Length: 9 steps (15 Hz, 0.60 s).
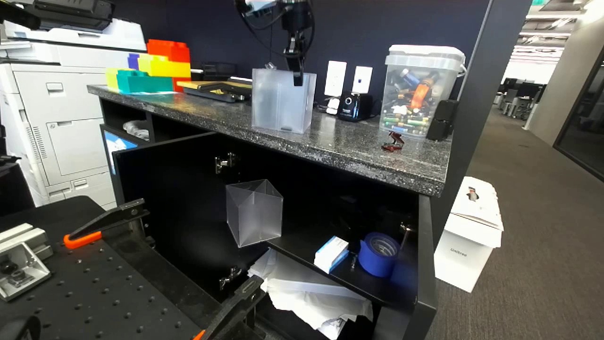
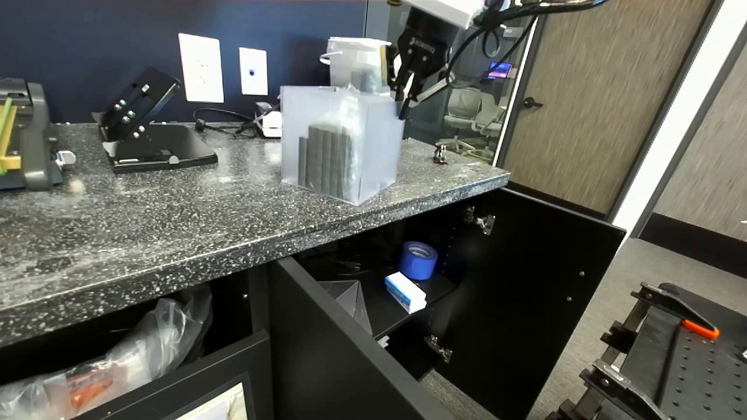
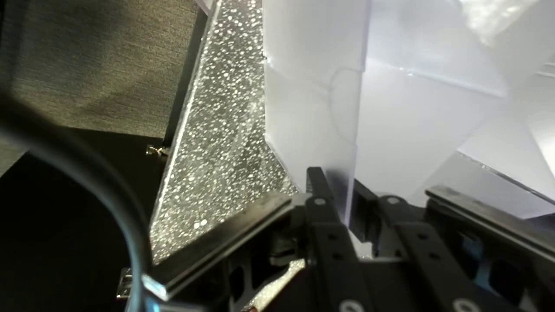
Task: Remove the right storage box from the cabinet
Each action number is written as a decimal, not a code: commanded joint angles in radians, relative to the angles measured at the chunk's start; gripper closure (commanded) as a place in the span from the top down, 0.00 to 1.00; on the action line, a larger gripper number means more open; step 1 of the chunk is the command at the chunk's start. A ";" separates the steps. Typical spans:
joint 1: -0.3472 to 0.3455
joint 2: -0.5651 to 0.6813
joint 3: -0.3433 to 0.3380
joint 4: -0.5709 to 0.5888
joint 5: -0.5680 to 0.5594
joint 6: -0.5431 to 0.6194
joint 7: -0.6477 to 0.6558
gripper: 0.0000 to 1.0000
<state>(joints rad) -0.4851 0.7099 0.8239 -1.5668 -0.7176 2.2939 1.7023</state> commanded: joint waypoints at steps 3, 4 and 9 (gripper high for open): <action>0.348 0.089 -0.340 0.341 0.302 0.013 -0.197 0.36; 0.416 0.097 -0.424 0.393 0.387 0.002 -0.249 0.37; 0.599 0.122 -0.599 0.636 0.646 -0.141 -0.445 0.71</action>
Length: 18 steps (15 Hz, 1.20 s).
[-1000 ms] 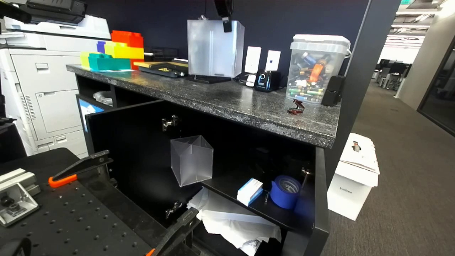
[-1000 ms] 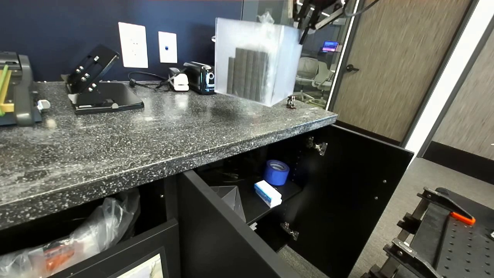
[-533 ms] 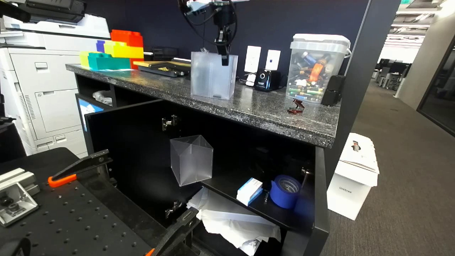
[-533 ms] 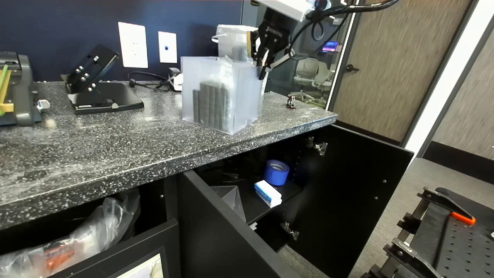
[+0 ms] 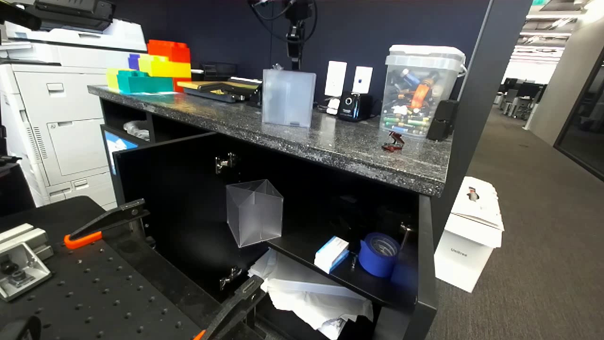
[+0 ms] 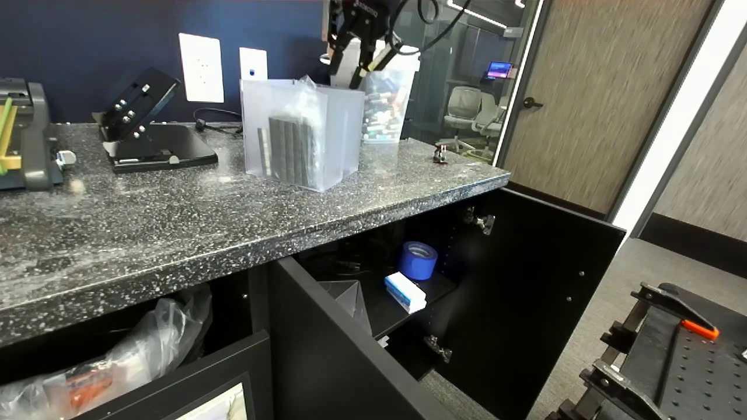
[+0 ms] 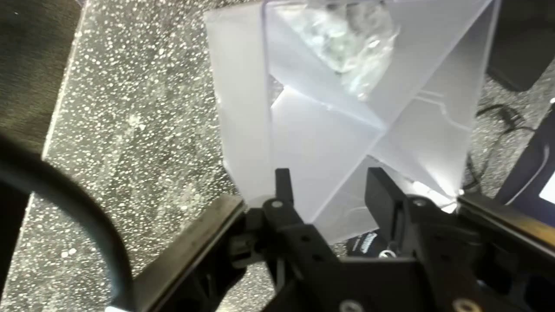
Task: Remove the right storage box from the cabinet
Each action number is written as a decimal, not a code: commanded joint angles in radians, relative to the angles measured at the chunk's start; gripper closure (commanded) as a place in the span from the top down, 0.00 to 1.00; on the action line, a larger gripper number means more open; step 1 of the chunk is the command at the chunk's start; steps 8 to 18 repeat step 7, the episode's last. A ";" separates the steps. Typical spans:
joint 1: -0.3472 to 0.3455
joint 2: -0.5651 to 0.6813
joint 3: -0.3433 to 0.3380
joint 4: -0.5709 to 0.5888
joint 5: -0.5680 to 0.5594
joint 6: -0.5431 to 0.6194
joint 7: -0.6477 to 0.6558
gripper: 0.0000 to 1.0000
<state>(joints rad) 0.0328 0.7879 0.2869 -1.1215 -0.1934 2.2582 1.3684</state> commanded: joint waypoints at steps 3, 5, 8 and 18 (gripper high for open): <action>0.039 -0.014 0.043 0.205 0.212 -0.207 -0.225 0.94; 0.077 -0.008 -0.014 0.184 0.167 -0.150 -0.156 0.82; 0.077 -0.007 -0.019 0.180 0.166 -0.150 -0.154 0.98; 0.077 -0.007 -0.019 0.180 0.166 -0.150 -0.154 0.98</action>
